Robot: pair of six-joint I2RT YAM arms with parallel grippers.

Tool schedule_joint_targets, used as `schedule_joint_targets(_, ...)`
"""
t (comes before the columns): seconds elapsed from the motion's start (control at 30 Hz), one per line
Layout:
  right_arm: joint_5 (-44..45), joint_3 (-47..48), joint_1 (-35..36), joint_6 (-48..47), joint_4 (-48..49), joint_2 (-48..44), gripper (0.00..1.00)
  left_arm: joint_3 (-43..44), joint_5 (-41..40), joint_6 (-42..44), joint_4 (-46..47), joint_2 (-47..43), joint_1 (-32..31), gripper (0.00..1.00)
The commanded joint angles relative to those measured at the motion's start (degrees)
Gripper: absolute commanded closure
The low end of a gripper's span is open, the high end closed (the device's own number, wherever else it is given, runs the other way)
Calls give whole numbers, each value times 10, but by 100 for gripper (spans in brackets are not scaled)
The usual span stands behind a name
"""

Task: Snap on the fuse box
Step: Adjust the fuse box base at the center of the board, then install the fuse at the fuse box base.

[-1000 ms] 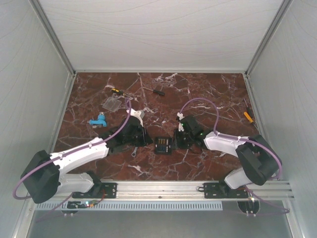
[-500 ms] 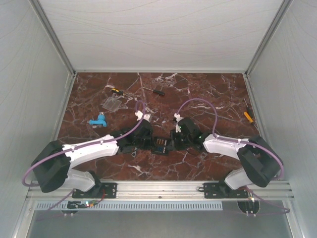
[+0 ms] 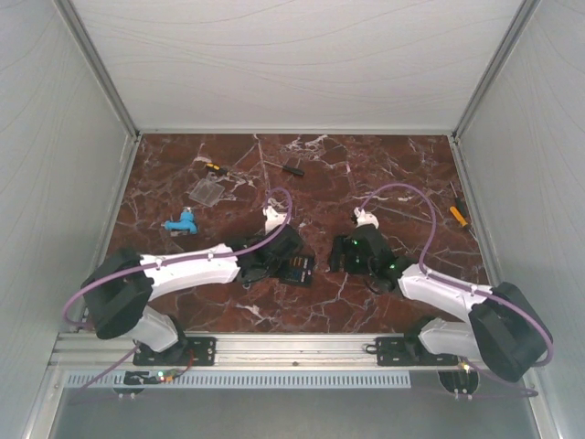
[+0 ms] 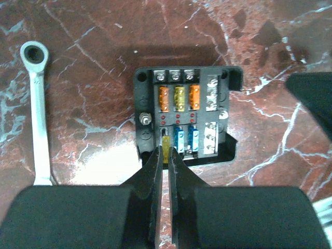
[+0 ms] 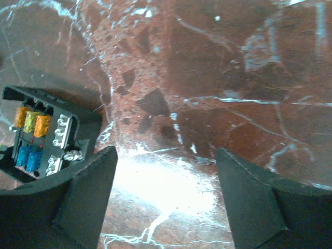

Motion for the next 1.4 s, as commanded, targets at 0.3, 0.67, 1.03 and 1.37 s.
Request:
schedule_joint_targets(0.3,70,-50,-31,9,51,-66,10,9,-85,-46,8,23,-37,100)
schedule_joint_targets(0.67,52,-51,-35,7,60,-56,8,0,-96,-49,18,44,-39,100)
schedule_joint_targets(1.03,41,-48,-39,5,64,-43,8,-16,-96,-27,47,41,-45,100)
schedule_joint_targets(1.37,26,-46,-42,3,70,-30,7,-18,-86,2,69,55,-45,100)
